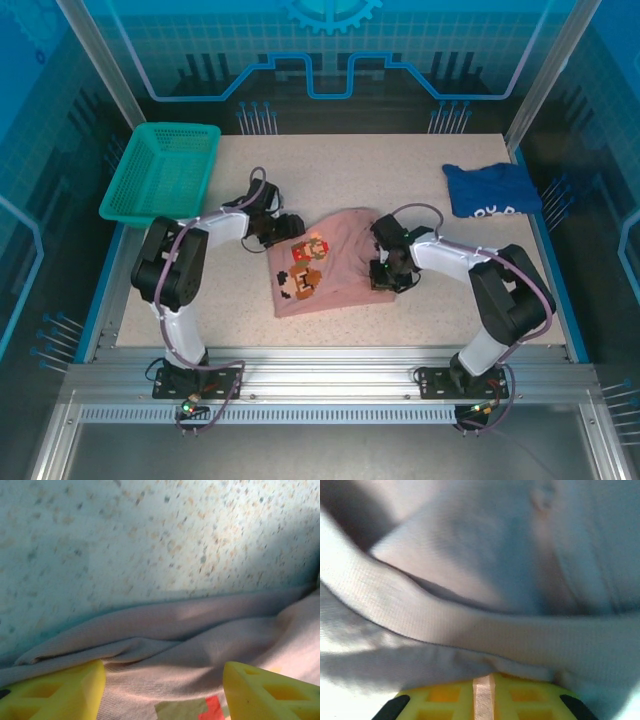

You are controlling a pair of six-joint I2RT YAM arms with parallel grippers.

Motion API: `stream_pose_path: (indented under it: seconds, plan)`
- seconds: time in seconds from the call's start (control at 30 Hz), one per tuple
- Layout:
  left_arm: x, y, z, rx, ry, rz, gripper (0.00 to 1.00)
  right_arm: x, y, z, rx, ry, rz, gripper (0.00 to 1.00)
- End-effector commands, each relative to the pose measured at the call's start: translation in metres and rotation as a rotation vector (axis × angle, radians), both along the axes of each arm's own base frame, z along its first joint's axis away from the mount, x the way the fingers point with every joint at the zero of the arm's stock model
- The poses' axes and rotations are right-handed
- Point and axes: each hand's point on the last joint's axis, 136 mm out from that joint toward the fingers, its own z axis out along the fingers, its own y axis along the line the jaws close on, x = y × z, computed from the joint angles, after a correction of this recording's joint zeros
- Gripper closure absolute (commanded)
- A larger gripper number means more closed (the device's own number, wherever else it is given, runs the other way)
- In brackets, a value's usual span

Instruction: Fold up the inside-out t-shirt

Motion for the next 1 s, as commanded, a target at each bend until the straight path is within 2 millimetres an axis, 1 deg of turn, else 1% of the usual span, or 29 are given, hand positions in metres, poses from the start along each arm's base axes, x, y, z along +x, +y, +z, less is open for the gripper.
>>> stream_pose_path:
  seconds: [0.0, 0.1, 0.13, 0.2, 0.23, 0.27, 0.33, 0.37, 0.4, 0.47, 0.53, 0.6, 0.63, 0.7, 0.77, 0.8, 0.87, 0.93, 0.97]
  plan:
    - [-0.045, 0.013, -0.014, 0.039, 0.093, 0.016, 0.35, 0.013, -0.034, 0.005, -0.120, 0.029, -0.007, 0.84]
    - [-0.081, 0.006, -0.014, 0.015, 0.110, 0.006, 0.35, 0.050, -0.043, 0.014, -0.146, -0.019, -0.014, 0.84]
    - [-0.094, 0.002, -0.014, 0.003, 0.114, 0.003, 0.34, 0.065, -0.046, 0.017, -0.151, -0.034, -0.015, 0.84]
    - [-0.119, -0.013, -0.010, -0.029, 0.114, -0.023, 0.34, 0.096, -0.043, 0.024, -0.139, -0.067, -0.002, 0.84]
    - [-0.132, -0.022, -0.007, -0.040, 0.114, -0.039, 0.34, 0.111, -0.040, 0.033, -0.135, -0.094, 0.010, 0.84]
    - [-0.142, -0.032, -0.003, -0.055, 0.108, -0.059, 0.33, 0.124, -0.033, 0.045, -0.121, -0.129, 0.035, 0.83]
    - [-0.156, -0.051, 0.011, -0.100, 0.082, -0.110, 0.32, 0.136, -0.021, 0.071, -0.100, -0.204, 0.081, 0.81]
    - [-0.160, -0.058, 0.022, -0.117, 0.053, -0.134, 0.31, 0.137, -0.016, 0.084, -0.089, -0.242, 0.107, 0.79]
    - [-0.159, -0.061, 0.033, -0.134, 0.015, -0.149, 0.31, 0.133, -0.010, 0.094, -0.072, -0.270, 0.128, 0.76]
    - [-0.151, -0.062, 0.057, -0.153, -0.096, -0.170, 0.28, 0.112, 0.000, 0.100, -0.011, -0.276, 0.146, 0.71]
    - [-0.136, -0.063, 0.075, -0.133, -0.199, -0.200, 0.27, 0.082, 0.009, 0.092, 0.067, -0.238, 0.127, 0.65]
    - [-0.117, -0.069, 0.084, -0.131, -0.216, -0.224, 0.27, 0.053, 0.012, 0.080, 0.133, -0.195, 0.088, 0.57]
    - [-0.107, -0.075, 0.084, -0.136, -0.197, -0.243, 0.27, 0.039, 0.011, 0.072, 0.154, -0.173, 0.060, 0.54]
    - [-0.090, -0.088, 0.080, -0.132, -0.174, -0.282, 0.28, 0.022, 0.007, 0.059, 0.172, -0.148, 0.012, 0.47]
    - [-0.076, -0.099, 0.071, -0.124, -0.153, -0.313, 0.29, 0.015, 0.002, 0.046, 0.181, -0.136, -0.033, 0.43]
    - [-0.069, -0.106, 0.065, -0.123, -0.145, -0.331, 0.29, 0.009, -0.001, 0.035, 0.185, -0.112, -0.053, 0.42]
    - [-0.057, -0.112, 0.048, -0.102, -0.098, -0.346, 0.29, 0.012, 0.000, 0.025, 0.207, -0.103, -0.072, 0.42]
    - [-0.049, -0.111, 0.032, -0.072, -0.051, -0.344, 0.30, 0.021, -0.001, 0.016, 0.209, -0.080, -0.084, 0.42]
    - [-0.047, -0.109, 0.027, -0.068, -0.038, -0.340, 0.30, 0.026, -0.001, 0.013, 0.205, -0.075, -0.085, 0.42]
